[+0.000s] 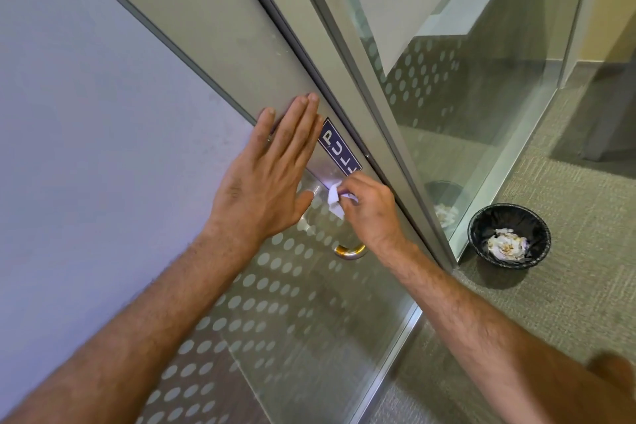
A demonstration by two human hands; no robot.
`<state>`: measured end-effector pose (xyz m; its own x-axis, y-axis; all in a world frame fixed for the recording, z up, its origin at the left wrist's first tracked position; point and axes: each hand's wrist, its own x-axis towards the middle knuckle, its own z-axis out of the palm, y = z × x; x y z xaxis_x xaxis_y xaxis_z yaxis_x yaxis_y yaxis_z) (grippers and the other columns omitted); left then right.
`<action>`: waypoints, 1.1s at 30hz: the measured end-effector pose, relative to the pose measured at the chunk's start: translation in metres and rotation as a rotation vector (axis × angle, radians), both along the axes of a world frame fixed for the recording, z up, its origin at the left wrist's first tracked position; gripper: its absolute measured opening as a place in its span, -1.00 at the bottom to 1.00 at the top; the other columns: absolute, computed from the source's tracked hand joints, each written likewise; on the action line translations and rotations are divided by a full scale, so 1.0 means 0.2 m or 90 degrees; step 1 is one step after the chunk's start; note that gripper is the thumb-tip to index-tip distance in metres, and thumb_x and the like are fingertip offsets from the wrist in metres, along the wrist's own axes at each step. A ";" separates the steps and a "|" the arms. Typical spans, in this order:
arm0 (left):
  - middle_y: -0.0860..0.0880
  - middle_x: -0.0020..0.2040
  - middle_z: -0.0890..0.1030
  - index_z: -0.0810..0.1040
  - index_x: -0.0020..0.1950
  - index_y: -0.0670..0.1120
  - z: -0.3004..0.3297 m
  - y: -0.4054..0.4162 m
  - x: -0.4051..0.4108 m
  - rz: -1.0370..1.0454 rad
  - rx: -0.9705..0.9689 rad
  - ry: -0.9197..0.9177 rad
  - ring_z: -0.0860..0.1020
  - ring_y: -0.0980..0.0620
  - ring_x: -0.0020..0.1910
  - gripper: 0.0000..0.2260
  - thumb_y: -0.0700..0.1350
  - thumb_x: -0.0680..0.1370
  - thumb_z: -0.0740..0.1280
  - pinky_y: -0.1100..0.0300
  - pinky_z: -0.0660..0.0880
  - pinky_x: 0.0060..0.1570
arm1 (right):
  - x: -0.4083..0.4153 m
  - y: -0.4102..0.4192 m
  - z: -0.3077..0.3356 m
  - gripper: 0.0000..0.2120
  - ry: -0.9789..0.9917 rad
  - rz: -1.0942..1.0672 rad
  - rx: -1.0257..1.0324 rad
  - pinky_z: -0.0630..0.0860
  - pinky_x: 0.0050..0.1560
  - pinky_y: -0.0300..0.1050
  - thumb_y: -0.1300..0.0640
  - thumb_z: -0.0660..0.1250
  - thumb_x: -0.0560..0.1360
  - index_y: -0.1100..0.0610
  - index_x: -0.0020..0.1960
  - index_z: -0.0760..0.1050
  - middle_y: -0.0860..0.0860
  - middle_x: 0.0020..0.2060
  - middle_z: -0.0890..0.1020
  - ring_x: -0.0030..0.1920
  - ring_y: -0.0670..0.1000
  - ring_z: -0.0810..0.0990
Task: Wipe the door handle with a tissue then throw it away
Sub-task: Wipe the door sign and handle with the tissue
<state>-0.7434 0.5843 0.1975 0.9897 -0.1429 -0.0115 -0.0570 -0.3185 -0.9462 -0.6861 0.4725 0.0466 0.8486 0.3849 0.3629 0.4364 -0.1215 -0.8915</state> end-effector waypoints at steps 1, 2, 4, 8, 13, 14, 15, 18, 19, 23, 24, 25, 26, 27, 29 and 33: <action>-0.29 0.73 -0.21 -0.23 0.74 -0.25 0.00 0.00 0.00 0.004 0.000 0.000 -0.11 -0.20 0.75 -0.03 0.45 0.58 -0.24 -0.15 -0.19 0.67 | 0.04 0.00 0.01 -0.92 0.011 -0.010 -0.005 0.61 -0.13 -0.21 0.37 0.42 0.45 0.23 -0.11 0.63 0.05 -0.15 0.64 -0.16 -0.02 0.57; -0.29 0.73 -0.23 -0.24 0.74 -0.25 0.00 0.00 0.00 0.009 -0.004 0.001 -0.12 -0.20 0.75 -0.03 0.46 0.58 -0.23 -0.16 -0.21 0.67 | 0.10 0.00 0.03 -0.91 0.022 -0.039 0.014 0.58 -0.13 -0.35 0.36 0.42 0.46 0.21 -0.09 0.63 0.02 -0.15 0.62 -0.17 -0.07 0.56; -0.29 0.73 -0.24 -0.25 0.74 -0.24 0.00 -0.01 0.00 0.018 -0.013 0.003 -0.14 -0.20 0.75 -0.02 0.46 0.58 -0.22 -0.16 -0.27 0.65 | 0.19 0.01 0.09 -0.89 0.011 -0.090 0.074 0.49 -0.17 -0.52 0.37 0.42 0.44 0.19 -0.12 0.62 -0.03 -0.18 0.60 -0.20 -0.12 0.54; -0.29 0.73 -0.23 -0.24 0.74 -0.25 0.00 0.00 0.00 0.011 -0.010 0.000 -0.13 -0.20 0.75 -0.02 0.46 0.58 -0.23 -0.16 -0.26 0.65 | 0.09 0.02 0.05 -0.87 -0.014 -0.019 0.023 0.59 -0.15 -0.29 0.37 0.43 0.42 0.17 -0.15 0.60 0.02 -0.16 0.62 -0.18 -0.07 0.56; -0.29 0.73 -0.23 -0.26 0.73 -0.26 0.01 -0.02 0.00 0.022 -0.013 0.005 -0.13 -0.21 0.75 -0.03 0.45 0.58 -0.21 -0.17 -0.27 0.64 | 0.11 -0.02 -0.01 -0.94 0.067 -0.042 -0.045 0.60 -0.18 -0.10 0.32 0.39 0.46 0.19 -0.13 0.59 0.08 -0.11 0.64 -0.12 0.08 0.62; -0.29 0.73 -0.23 -0.26 0.73 -0.26 0.01 -0.02 0.00 0.024 -0.011 0.005 -0.13 -0.21 0.75 -0.03 0.45 0.58 -0.21 -0.17 -0.27 0.64 | 0.13 -0.01 0.02 -0.95 0.055 -0.052 -0.014 0.57 -0.19 -0.20 0.30 0.39 0.48 0.19 -0.12 0.59 0.07 -0.12 0.64 -0.14 0.05 0.61; -0.30 0.73 -0.23 -0.25 0.73 -0.26 0.01 -0.02 0.00 0.022 -0.008 0.005 -0.13 -0.21 0.75 -0.03 0.45 0.58 -0.20 -0.17 -0.27 0.64 | 0.15 0.00 0.06 -0.97 0.033 -0.053 0.017 0.54 -0.17 -0.29 0.28 0.39 0.49 0.18 -0.11 0.59 0.06 -0.13 0.63 -0.14 0.00 0.60; -0.29 0.73 -0.22 -0.23 0.74 -0.26 0.01 -0.01 0.01 0.017 -0.010 0.003 -0.11 -0.20 0.75 -0.04 0.43 0.59 -0.22 -0.17 -0.23 0.66 | 0.13 0.02 0.11 -0.96 -0.022 -0.005 0.031 0.51 -0.10 -0.31 0.30 0.43 0.46 0.20 -0.11 0.60 0.04 -0.13 0.61 -0.13 -0.06 0.55; -0.29 0.73 -0.22 -0.23 0.74 -0.25 0.01 -0.01 0.01 0.018 -0.014 0.002 -0.11 -0.20 0.75 -0.05 0.43 0.58 -0.25 -0.17 -0.24 0.66 | 0.14 0.00 0.10 -0.96 -0.017 0.035 -0.001 0.50 -0.12 -0.31 0.30 0.44 0.45 0.20 -0.12 0.62 0.03 -0.16 0.61 -0.15 -0.05 0.56; -0.30 0.72 -0.24 -0.26 0.73 -0.26 0.00 -0.01 0.00 0.022 -0.010 0.002 -0.13 -0.21 0.75 -0.05 0.43 0.58 -0.27 -0.18 -0.28 0.64 | 0.29 -0.17 0.03 -0.91 0.105 0.130 -0.072 0.43 -0.21 -0.42 0.23 0.45 0.47 0.16 -0.03 0.70 0.01 -0.18 0.66 -0.20 -0.07 0.61; -0.30 0.72 -0.24 -0.27 0.73 -0.26 0.00 -0.01 0.00 0.021 -0.010 0.002 -0.12 -0.21 0.75 -0.05 0.42 0.57 -0.27 -0.18 -0.28 0.65 | 0.35 -0.22 0.02 -0.90 0.145 0.107 -0.054 0.47 -0.21 -0.38 0.23 0.45 0.47 0.16 -0.04 0.70 0.05 -0.18 0.70 -0.20 -0.03 0.63; -0.30 0.73 -0.24 -0.27 0.73 -0.26 0.00 0.00 0.00 0.022 -0.009 0.002 -0.12 -0.21 0.75 -0.04 0.42 0.57 -0.27 -0.18 -0.27 0.65 | 0.42 -0.26 0.01 -0.91 0.175 0.086 -0.044 0.49 -0.22 -0.35 0.21 0.45 0.46 0.15 -0.06 0.71 0.07 -0.20 0.71 -0.20 0.00 0.64; -0.30 0.72 -0.24 -0.27 0.73 -0.26 0.00 0.00 0.00 0.024 -0.007 0.002 -0.12 -0.21 0.75 -0.04 0.43 0.57 -0.28 -0.18 -0.26 0.65 | 0.47 -0.28 0.00 -0.92 0.195 0.074 -0.051 0.49 -0.23 -0.33 0.19 0.45 0.46 0.14 -0.08 0.72 0.08 -0.24 0.71 -0.20 0.01 0.64; -0.31 0.72 -0.24 -0.28 0.72 -0.27 0.00 0.00 0.00 0.025 -0.005 0.002 -0.12 -0.21 0.75 -0.04 0.42 0.57 -0.28 -0.19 -0.25 0.65 | 0.50 -0.30 -0.01 -0.92 0.209 0.073 -0.067 0.48 -0.25 -0.30 0.17 0.45 0.46 0.14 -0.09 0.72 0.07 -0.26 0.71 -0.22 0.00 0.63; -0.31 0.73 -0.22 -0.26 0.73 -0.27 0.00 -0.01 0.00 0.023 -0.006 0.000 -0.10 -0.21 0.75 -0.05 0.41 0.57 -0.26 -0.19 -0.23 0.66 | 0.50 -0.29 -0.04 -0.91 0.229 0.086 -0.087 0.47 -0.27 -0.26 0.14 0.45 0.47 0.14 -0.10 0.72 0.08 -0.28 0.70 -0.24 0.00 0.60; -0.31 0.73 -0.22 -0.25 0.73 -0.27 -0.01 -0.01 0.00 0.021 -0.005 0.000 -0.09 -0.21 0.75 -0.04 0.42 0.57 -0.23 -0.18 -0.14 0.68 | 0.38 -0.20 -0.11 -0.86 0.260 0.086 -0.108 0.60 -0.21 -0.06 0.07 0.45 0.48 0.13 -0.08 0.71 0.11 -0.22 0.72 -0.20 0.07 0.66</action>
